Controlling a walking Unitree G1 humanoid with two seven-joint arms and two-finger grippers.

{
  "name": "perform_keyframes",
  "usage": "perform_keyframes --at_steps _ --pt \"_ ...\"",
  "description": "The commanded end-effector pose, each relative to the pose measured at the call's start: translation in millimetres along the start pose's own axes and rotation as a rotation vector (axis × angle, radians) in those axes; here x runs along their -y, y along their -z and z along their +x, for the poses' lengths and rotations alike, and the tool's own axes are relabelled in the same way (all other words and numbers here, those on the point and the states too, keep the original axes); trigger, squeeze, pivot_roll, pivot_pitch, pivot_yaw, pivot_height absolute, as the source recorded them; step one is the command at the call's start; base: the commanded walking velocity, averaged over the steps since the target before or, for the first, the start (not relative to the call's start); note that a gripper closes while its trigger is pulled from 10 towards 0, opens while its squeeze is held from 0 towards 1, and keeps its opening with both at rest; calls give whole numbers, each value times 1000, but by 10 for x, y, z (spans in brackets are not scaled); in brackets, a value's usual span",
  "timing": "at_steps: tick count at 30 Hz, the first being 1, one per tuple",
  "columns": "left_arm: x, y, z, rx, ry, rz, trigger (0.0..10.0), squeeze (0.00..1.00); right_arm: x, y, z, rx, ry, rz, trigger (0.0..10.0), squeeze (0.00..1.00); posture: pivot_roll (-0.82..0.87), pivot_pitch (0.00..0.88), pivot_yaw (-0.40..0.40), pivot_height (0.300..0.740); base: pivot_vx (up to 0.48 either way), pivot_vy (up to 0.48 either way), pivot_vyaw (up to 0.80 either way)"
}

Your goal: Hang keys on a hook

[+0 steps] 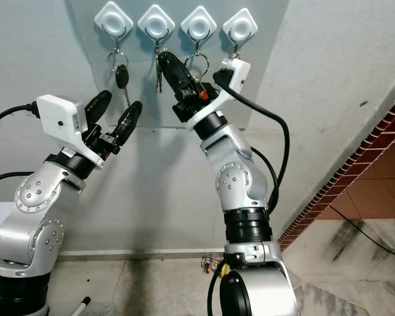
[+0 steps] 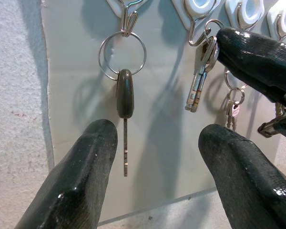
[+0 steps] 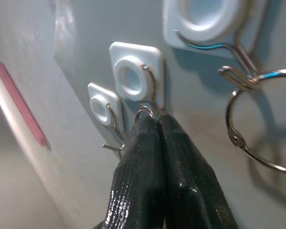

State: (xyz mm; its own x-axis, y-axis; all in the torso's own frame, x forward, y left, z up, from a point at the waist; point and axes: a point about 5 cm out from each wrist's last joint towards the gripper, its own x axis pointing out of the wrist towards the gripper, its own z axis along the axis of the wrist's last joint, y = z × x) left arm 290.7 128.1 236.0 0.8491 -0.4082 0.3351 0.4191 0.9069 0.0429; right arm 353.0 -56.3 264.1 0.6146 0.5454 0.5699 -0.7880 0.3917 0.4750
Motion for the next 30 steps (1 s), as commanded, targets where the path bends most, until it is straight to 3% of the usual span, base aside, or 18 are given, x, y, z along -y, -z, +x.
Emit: perform_keyframes --at_steps 1,9,30 --pt "19 -71 3 24 5 1 10000 0 -2 -27 57 24 21 68 10000 0 -62 89 -32 740 0 0 0" --pt "22 -73 0 24 2 -5 10000 0 0 -61 120 49 42 148 10000 0 -61 92 -34 740 0 0 0" --pt "18 -96 4 32 -7 -8 10000 0 -120 31 187 -54 -5 138 10000 0 -61 95 -38 740 0 0 0"
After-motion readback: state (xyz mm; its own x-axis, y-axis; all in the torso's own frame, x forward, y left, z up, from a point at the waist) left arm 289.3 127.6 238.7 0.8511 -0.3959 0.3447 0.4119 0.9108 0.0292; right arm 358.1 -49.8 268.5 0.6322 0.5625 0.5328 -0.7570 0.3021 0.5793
